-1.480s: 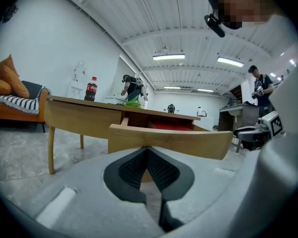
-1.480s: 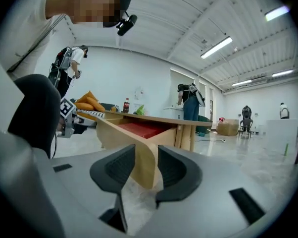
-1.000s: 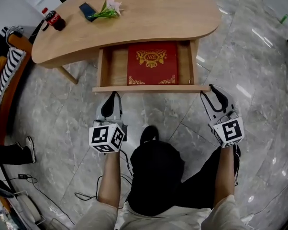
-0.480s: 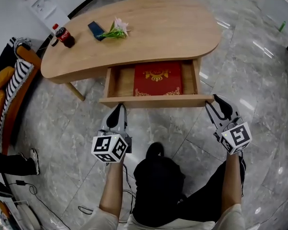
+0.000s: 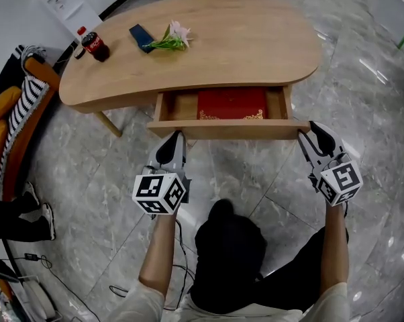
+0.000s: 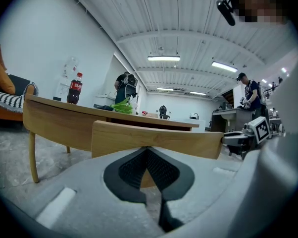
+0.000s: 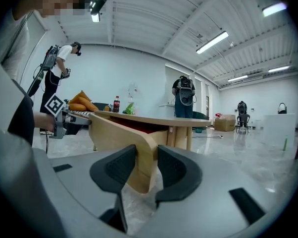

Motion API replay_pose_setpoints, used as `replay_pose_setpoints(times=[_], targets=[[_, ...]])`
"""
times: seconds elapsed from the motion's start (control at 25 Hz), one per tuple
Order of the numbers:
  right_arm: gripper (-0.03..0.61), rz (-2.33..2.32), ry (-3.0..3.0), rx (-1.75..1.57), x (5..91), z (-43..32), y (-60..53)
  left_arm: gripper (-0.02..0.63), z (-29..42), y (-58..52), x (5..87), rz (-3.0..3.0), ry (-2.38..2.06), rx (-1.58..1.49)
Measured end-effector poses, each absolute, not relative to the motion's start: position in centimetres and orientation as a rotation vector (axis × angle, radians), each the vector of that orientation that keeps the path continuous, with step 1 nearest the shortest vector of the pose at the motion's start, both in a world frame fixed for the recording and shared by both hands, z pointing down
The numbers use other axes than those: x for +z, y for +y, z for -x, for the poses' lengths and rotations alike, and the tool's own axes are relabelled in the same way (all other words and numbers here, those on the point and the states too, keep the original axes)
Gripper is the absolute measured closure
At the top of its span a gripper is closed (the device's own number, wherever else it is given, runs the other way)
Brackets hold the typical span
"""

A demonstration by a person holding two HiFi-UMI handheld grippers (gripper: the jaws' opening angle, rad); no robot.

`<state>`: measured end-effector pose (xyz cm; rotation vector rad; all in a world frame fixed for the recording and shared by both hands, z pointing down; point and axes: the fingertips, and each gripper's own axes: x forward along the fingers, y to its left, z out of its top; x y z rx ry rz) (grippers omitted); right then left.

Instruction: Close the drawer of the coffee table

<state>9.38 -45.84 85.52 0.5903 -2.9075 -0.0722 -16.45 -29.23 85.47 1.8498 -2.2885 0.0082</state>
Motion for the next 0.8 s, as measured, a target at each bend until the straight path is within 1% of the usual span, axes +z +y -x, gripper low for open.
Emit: replay_pose_setpoints(times=[0.8], targets=[[0.423, -0.626, -2.872, -0.044, 85.4, -5.2, -52.5, 0.604, 20.4, -35.7, 85.3, -1.886, -2.255, 0.015]])
